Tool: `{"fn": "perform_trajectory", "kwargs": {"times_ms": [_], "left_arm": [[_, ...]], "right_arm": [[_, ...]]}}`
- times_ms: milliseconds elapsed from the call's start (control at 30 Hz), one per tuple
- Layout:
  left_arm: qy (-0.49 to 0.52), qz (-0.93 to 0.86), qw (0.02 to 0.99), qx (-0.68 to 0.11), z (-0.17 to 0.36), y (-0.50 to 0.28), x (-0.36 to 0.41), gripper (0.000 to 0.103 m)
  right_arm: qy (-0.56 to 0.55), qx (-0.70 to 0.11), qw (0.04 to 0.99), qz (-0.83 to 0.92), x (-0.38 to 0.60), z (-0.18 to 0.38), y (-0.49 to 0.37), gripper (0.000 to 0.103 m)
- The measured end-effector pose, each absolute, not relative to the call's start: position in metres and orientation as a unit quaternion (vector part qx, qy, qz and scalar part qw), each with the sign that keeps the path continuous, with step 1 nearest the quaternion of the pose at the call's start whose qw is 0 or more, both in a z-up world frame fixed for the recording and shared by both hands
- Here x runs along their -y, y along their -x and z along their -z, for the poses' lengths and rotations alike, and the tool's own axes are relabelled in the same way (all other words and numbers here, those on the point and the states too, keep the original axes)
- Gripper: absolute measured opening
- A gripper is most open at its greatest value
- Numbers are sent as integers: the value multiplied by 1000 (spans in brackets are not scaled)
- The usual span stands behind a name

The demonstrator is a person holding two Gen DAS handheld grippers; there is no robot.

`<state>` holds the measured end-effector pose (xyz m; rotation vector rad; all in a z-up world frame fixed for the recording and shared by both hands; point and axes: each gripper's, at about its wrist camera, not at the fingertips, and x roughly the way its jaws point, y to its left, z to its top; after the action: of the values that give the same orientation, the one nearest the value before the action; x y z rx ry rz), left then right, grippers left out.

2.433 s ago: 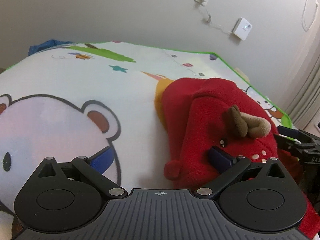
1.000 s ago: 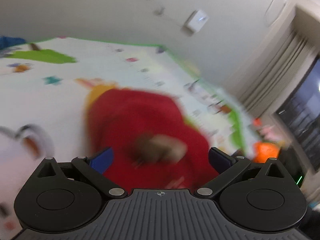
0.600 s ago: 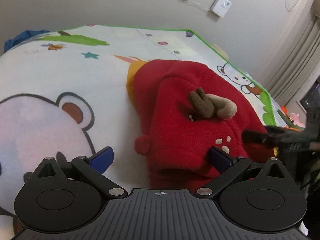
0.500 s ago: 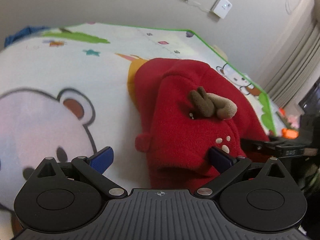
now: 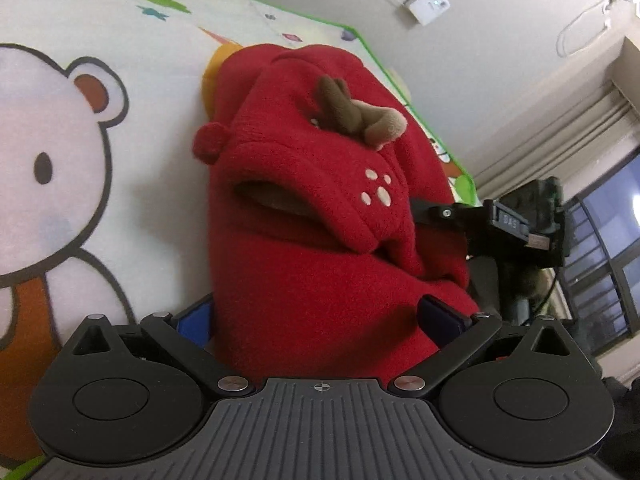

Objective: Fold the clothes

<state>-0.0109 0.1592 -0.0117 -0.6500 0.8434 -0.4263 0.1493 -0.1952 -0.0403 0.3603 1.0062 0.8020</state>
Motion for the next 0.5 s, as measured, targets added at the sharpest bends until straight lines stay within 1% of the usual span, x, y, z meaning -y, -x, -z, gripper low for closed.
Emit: {"fn": "perform_trajectory", "kwargs": {"times_ms": [167, 300, 500], "left_arm": [[296, 202, 846, -393, 9, 2, -145, 103], [262, 206, 861, -385, -7, -20, -124, 103], [209, 211, 880, -371, -32, -54, -92, 103]], "right_arm": [[-194, -454, 780, -385, 197, 45, -151, 103], [-237, -411, 790, -388, 210, 41, -147, 103], [-264, -348, 822, -366, 246, 22, -154, 103]]}}
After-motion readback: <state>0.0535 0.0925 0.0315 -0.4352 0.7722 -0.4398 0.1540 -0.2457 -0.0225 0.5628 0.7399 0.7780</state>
